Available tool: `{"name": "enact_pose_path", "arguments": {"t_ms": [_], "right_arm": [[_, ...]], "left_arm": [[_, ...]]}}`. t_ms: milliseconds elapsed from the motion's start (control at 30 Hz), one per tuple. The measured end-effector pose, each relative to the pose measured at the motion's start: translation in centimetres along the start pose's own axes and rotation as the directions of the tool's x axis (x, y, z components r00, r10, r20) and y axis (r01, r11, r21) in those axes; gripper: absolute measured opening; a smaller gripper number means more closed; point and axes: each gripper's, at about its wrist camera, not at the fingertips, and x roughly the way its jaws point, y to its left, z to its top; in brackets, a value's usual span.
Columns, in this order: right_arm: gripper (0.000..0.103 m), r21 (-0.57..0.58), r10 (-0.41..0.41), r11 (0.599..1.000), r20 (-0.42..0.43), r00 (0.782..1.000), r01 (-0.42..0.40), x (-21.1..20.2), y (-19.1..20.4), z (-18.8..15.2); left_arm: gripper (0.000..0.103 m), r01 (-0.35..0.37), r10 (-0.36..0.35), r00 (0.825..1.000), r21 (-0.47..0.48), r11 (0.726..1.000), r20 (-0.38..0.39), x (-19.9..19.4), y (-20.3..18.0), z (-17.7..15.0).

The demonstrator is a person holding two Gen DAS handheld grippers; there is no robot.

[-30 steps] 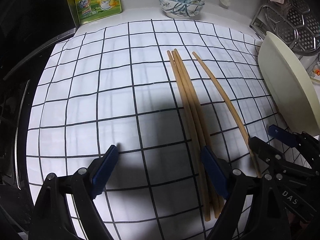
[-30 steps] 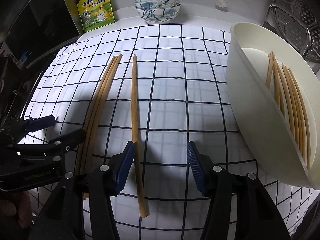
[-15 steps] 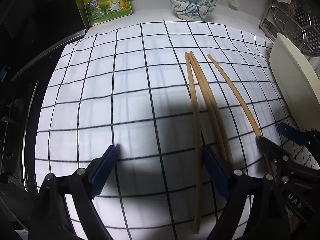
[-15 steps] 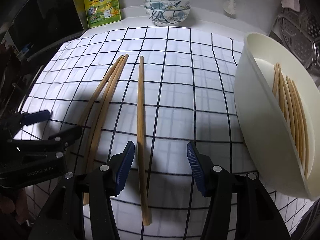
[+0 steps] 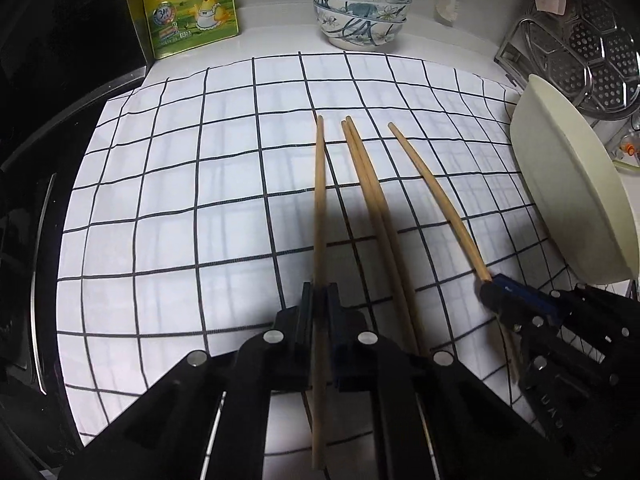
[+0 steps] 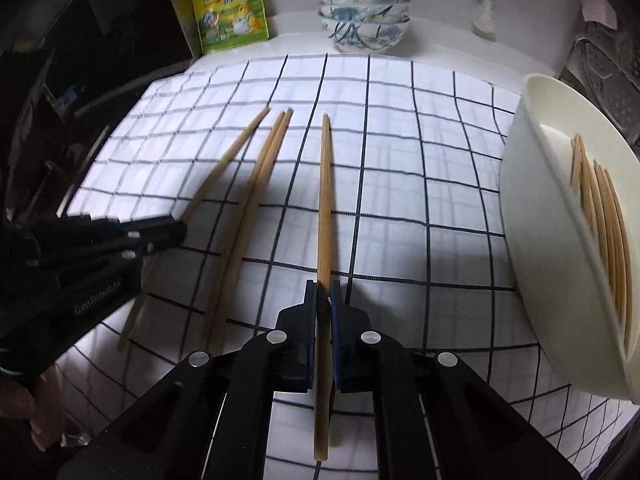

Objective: Organize utensils
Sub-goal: 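Close the left tool on a chopstick while the right tool grasps another, then carry the left tool's chopstick over the basin while the right tool carries its own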

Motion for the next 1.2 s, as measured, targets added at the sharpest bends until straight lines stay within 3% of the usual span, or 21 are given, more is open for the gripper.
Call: {"name": "enact_pose_path", "arguments": {"t_ms": [333, 600, 900, 1067, 1200], "right_arm": [[0.006, 0.047, 0.083, 0.995, 0.139, 0.987, -0.090, -7.0, -2.0, 2.0], [0.006, 0.156, 0.009, 0.987, 0.232, 0.973, -0.046, -12.0, -10.1, 2.0], [0.006, 0.319, -0.138, 0.946, 0.210, 0.968, 0.065, -13.2, -21.9, -0.1], [0.006, 0.342, -0.142, 0.936, 0.159, 0.977, 0.080, -11.5, -25.6, -0.7], [0.006, 0.353, -0.115, 0.934, 0.136, 0.984, 0.060, -10.2, -27.1, -1.1]], "left_arm": [[0.007, 0.017, -0.019, 0.995, 0.014, 1.000, 0.097, -6.4, -2.2, 1.5], [0.007, 0.094, -0.110, 0.979, 0.101, 0.990, 0.173, -9.3, -10.0, 5.2], [0.007, 0.147, -0.195, 0.965, 0.254, 0.956, 0.177, -6.8, -22.5, 8.9], [0.007, 0.158, -0.200, 0.973, 0.311, 0.937, 0.111, -3.4, -28.1, 9.9], [0.007, 0.148, -0.180, 0.981, 0.323, 0.935, 0.072, -1.2, -29.8, 10.2]]}}
